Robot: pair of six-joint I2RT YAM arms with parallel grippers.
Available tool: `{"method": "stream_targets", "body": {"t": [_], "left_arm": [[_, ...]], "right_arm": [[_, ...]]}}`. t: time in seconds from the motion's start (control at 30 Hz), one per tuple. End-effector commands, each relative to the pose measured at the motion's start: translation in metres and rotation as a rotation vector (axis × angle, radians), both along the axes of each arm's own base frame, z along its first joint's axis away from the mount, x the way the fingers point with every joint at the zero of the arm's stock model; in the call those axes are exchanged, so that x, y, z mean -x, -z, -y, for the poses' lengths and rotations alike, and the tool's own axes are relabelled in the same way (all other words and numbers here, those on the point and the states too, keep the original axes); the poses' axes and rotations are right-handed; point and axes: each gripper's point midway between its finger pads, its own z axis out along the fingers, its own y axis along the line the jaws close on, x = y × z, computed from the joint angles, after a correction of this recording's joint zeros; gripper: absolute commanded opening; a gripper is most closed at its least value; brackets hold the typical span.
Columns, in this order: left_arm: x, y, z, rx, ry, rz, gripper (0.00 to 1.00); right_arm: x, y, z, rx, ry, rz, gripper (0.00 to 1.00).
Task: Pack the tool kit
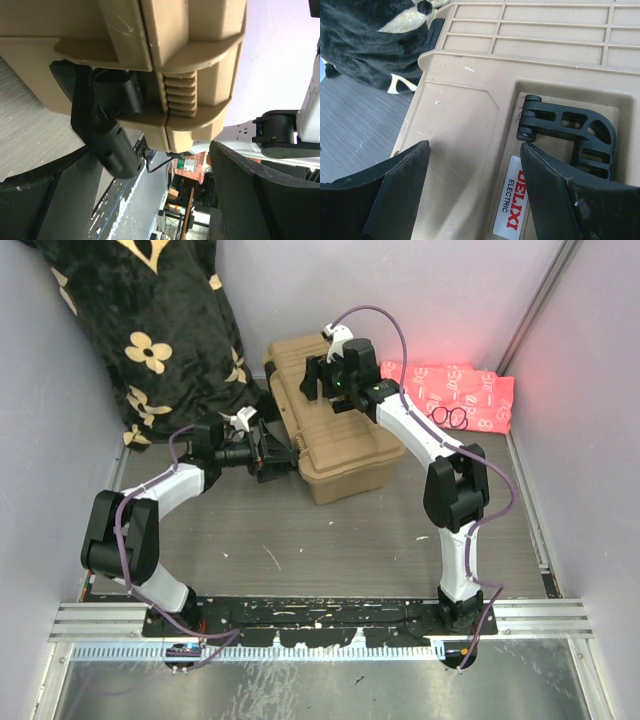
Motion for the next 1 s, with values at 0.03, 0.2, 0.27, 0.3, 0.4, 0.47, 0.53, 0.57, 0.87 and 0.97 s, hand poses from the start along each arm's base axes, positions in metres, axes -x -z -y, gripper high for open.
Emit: {"method": "stream_targets", "body": {"t": [0.03, 0.2, 0.27, 0.3, 0.4, 0.47, 0.53, 0.57, 0.87, 0.97], "left_arm": [[-0.015, -0.021, 0.009, 0.098, -0.014, 0.138, 0.86], [-0.019, -0.031, 0.015, 0.166, -0.012, 0.167, 0.86], [-0.022, -0.033, 0.016, 0.179, -0.012, 0.183, 0.86], [-0.023, -0.033, 0.016, 0.183, -0.012, 0.186, 0.86], [-0.025, -0.032, 0.018, 0.189, -0.013, 0.193, 0.86], [-0.025, -0.028, 0.018, 0.185, -0.017, 0.186, 0.86], [-0.025, -0.022, 0.019, 0.18, -0.018, 0.181, 0.86], [-0.025, -0.02, 0.019, 0.177, -0.019, 0.177, 0.86], [-0.03, -0.011, 0.019, 0.189, -0.036, 0.173, 0.86], [-0.031, -0.016, 0.02, 0.202, -0.034, 0.185, 0.82]], "right_arm": [[0.17, 0.235, 0.147, 0.521, 0.251, -0.985, 0.8], [0.173, 0.234, 0.15, 0.535, 0.25, -0.988, 0.8], [0.172, 0.232, 0.15, 0.537, 0.25, -0.985, 0.8], [0.172, 0.232, 0.15, 0.538, 0.25, -0.985, 0.8], [0.172, 0.23, 0.151, 0.543, 0.252, -0.985, 0.8], [0.171, 0.23, 0.151, 0.545, 0.252, -0.983, 0.8], [0.171, 0.229, 0.151, 0.546, 0.251, -0.983, 0.8], [0.171, 0.229, 0.151, 0.547, 0.252, -0.984, 0.8], [0.172, 0.229, 0.152, 0.552, 0.249, -0.989, 0.8], [0.173, 0.228, 0.153, 0.56, 0.246, -0.989, 0.8]]}}
